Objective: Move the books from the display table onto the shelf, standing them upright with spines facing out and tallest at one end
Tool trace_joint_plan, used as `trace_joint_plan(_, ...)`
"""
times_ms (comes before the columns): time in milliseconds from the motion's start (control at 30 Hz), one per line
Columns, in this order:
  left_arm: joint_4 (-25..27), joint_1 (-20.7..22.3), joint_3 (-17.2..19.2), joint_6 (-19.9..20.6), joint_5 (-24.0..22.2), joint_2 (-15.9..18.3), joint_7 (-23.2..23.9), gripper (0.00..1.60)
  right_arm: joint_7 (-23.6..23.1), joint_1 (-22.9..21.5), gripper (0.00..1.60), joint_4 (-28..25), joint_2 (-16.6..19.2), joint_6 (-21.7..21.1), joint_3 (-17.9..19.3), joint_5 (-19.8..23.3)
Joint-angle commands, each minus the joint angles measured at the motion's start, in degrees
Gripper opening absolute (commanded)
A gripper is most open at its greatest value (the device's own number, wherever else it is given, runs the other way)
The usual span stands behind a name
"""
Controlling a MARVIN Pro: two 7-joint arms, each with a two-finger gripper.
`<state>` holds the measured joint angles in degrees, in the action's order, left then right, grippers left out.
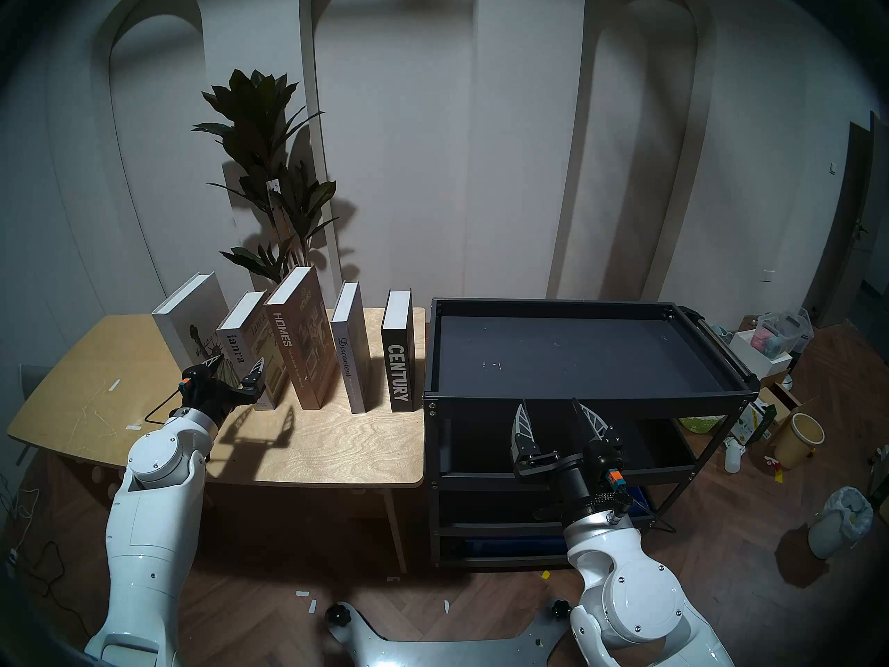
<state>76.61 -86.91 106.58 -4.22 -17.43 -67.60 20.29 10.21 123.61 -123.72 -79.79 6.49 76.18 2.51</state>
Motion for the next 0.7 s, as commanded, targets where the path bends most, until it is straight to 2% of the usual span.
trace_joint_plan(0,-1.99,5.02,0.23,-2.1,-0.06,1.62,0.33,1.6,-0.02,-0.23,1.6,-1.22,0.04,0.27,-0.03,-0.03)
trace_joint_plan(667,-8.15,10.99,-1.42,-3.74,-0.57,3.04,1.88,1.6,0.85,-0.46,1.6,-1.23,0.94,0.29,-0.48,0.41)
